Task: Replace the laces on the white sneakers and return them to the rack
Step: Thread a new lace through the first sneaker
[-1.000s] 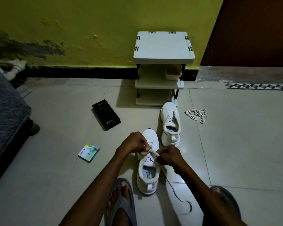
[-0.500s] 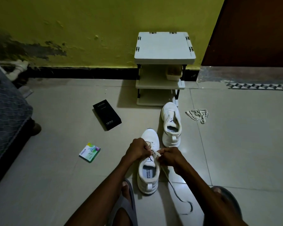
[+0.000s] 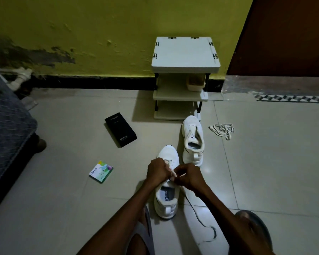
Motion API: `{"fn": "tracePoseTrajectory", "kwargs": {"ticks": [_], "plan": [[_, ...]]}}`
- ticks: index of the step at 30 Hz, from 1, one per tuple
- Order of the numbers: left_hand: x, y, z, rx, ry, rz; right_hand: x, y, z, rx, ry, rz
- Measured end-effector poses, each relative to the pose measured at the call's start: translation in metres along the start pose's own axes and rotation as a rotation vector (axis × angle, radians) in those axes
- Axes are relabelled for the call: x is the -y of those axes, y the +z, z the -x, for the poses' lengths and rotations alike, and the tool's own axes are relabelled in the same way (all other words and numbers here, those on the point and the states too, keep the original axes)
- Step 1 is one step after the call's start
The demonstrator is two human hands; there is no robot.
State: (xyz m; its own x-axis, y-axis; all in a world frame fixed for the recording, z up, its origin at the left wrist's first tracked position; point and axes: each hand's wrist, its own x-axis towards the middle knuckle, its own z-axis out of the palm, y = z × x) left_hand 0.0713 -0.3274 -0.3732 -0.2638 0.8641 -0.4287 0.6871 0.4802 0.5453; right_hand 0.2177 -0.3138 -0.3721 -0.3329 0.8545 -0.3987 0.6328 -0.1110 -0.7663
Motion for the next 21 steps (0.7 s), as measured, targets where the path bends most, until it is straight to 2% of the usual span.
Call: {"fn": "tracePoseTrajectory", "kwargs": {"ticks": [7, 13, 18, 21], "plan": [[0.001, -0.008, -0.002, 0.015, 0.022, 0.101, -0.004, -0.006, 0.002, 0.003, -0.078, -0.082], [0.005, -0.012, -0.001, 0.146, 0.063, 0.188, -0.008, 0.004, 0.003, -0.13, -0.06, -0.076], [-0.001, -0.019, -0.003, 0.293, 0.117, 0.082, -0.001, 0.005, 0.004, -0.209, -0.049, 0.0], [-0.002, -0.017, -0.003, 0.24, 0.112, 0.026, 0.009, -0.004, 0.002, -0.224, 0.024, -0.073]]}}
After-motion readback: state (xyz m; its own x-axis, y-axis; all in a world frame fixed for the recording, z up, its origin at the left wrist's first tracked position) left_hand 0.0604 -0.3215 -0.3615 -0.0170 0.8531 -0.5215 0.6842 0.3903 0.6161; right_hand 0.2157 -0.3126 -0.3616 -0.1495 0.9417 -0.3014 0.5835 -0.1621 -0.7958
